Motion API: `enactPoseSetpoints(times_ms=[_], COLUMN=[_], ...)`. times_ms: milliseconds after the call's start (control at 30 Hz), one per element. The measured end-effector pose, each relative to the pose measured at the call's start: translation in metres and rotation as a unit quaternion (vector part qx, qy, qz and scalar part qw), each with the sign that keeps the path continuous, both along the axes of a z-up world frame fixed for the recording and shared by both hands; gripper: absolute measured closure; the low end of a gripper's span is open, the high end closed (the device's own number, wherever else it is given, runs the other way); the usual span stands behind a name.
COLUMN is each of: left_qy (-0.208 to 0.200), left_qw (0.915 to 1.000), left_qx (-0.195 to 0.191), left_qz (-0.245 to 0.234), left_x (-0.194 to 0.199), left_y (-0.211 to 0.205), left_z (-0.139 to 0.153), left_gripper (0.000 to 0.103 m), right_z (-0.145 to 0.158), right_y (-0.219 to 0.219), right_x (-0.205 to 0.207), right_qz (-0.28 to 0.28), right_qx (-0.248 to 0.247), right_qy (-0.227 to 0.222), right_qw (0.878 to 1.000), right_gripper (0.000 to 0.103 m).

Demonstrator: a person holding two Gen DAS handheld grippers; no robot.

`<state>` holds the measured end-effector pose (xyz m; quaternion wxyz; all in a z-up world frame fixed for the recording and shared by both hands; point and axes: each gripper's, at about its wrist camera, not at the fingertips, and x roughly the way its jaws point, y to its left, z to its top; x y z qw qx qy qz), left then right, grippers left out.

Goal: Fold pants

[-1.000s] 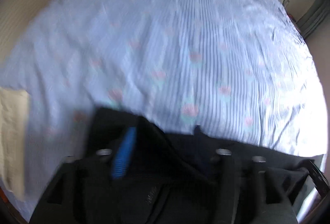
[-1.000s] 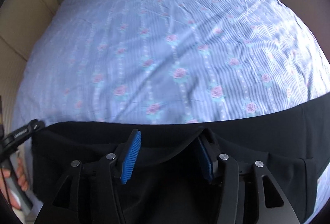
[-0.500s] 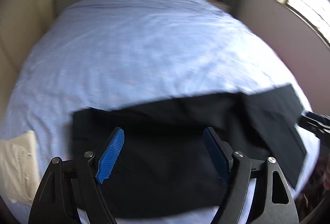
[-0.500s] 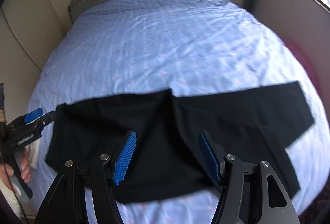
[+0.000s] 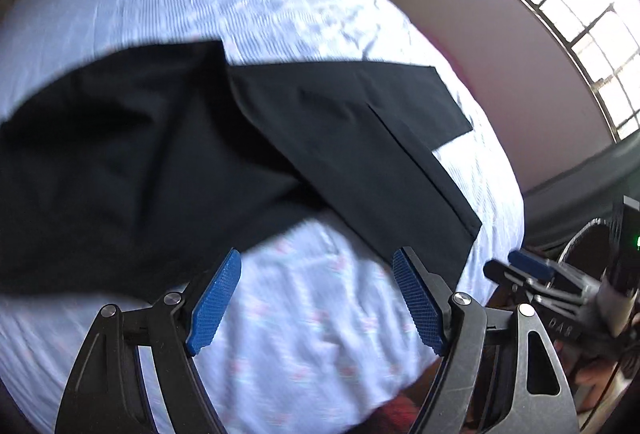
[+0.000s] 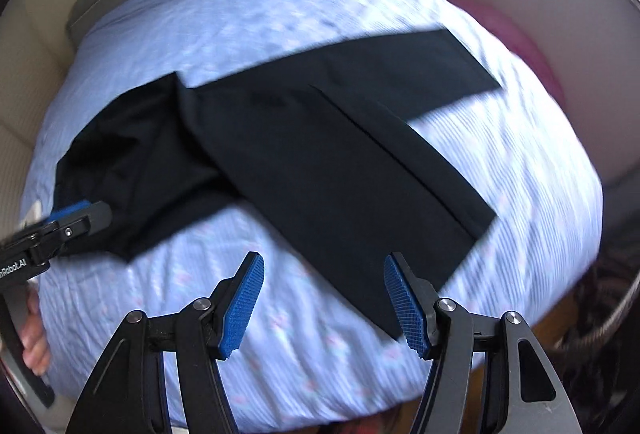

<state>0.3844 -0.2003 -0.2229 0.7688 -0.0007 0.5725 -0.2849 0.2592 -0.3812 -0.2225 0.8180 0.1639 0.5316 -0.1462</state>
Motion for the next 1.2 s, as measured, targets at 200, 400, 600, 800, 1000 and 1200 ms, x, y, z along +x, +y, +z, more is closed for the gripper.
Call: enactPoseSetpoints(times_ms=[200,400,600,800,1000,1200], left_qy=[0.066,0.099,0.142,0.146,0.141,0.059], left_qw=[0.9957,0.9890,0.9765,0.9778,0.9835,0.9963], left_qx=[0.032,0.041,0.058,0.051,0.020,-0.033], left_qz=[0.057,0.102,0.151,0.141,0.111,0.054], left_x=[-0.015,-0.005,0.011,0.011,0.019,0.049], left_y=[-0.053,-0.091,-0.109,-0.119,-0.141,-0.200], left_z=[-0.047,-0.093,-0.141,-0.143,-0.094,-0.004], left_gripper=[0.027,0.033,0.039,0.070,0.098,0.098], right_z=[-0.047,-0.097,-0.137,-0.155,-0.143,-0.079], right_y=[-0.078,-0.152,-0.197,-0.208,-0.227,-0.280], right_x=[-0.032,-0.029,-0.018,-0.002,0.006,0.016], right_qz=[-0.043,-0.047,-0.070,-0.066,-0.056,-0.094], right_qx=[0.042,0.091,0.154,0.175,0.207,0.200], right_qy=[0.013,0.040,0.040,0.040,0.039,-0.019], right_qw=[0.998,0.994,0.985,0.982,0.976,0.975], right_gripper=[0.040,0.040,0.040,0.045,0.096,0.097])
